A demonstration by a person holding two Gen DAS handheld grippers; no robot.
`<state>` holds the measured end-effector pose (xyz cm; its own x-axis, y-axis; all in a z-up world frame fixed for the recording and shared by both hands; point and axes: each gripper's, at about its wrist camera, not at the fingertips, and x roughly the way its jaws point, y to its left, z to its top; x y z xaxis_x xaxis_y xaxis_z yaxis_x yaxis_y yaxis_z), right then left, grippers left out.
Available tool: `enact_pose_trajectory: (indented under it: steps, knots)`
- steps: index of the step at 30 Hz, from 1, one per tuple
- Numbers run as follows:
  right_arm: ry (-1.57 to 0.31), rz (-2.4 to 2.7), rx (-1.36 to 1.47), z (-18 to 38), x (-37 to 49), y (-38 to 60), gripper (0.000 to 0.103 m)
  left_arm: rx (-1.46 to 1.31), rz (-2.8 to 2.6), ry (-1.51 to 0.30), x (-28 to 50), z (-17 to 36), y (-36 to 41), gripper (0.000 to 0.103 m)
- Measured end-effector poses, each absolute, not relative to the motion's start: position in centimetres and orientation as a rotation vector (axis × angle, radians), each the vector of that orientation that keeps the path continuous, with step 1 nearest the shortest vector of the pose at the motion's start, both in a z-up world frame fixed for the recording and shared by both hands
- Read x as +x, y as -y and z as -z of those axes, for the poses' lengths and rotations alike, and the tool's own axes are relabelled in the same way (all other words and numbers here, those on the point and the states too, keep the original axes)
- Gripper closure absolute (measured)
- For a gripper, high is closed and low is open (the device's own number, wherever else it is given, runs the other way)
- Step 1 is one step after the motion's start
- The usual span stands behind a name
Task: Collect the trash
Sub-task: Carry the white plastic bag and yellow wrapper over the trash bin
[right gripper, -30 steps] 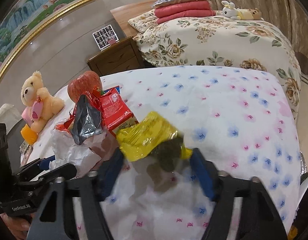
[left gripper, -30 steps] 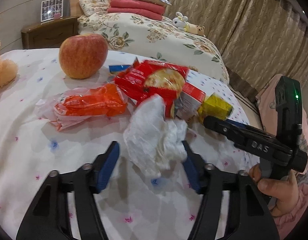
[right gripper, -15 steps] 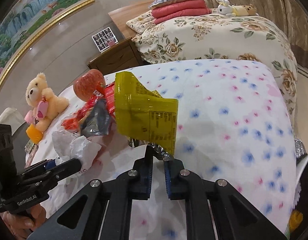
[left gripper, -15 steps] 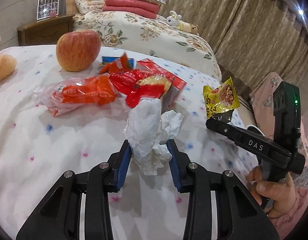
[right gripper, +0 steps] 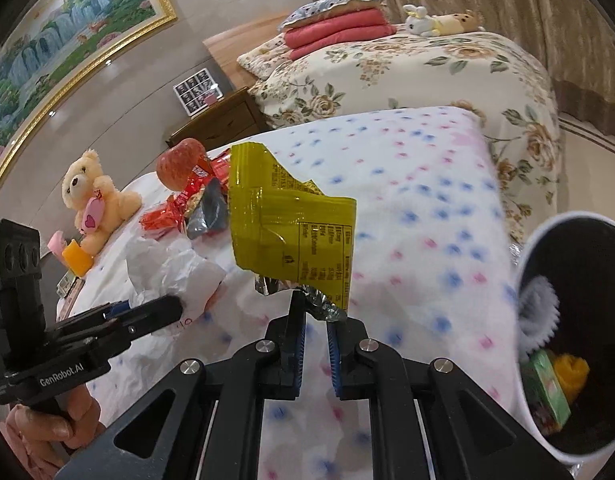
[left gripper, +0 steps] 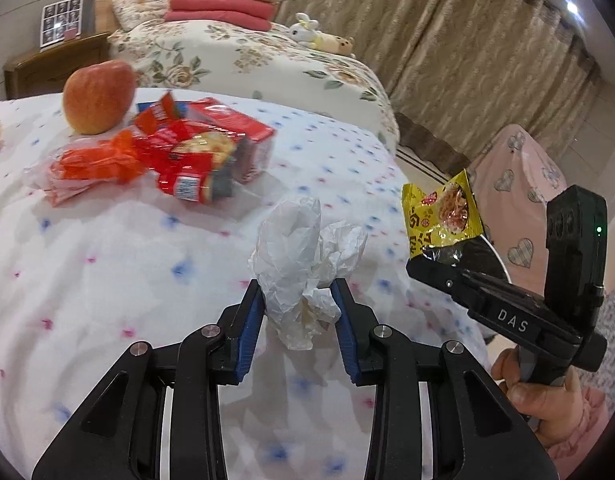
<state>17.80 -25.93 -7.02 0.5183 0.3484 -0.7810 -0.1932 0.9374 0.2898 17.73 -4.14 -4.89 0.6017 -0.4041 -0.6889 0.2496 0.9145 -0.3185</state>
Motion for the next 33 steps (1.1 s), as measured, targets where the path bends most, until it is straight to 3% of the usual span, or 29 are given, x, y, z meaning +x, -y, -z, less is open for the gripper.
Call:
enact_pose_trajectory:
  steps: [33]
  knots:
    - [-0.922, -0.082, 0.300, 5.5, 10.2, 39.1, 0.093, -0.048, 0.595, -0.858, 15.8, 3.6, 17.5, 0.070]
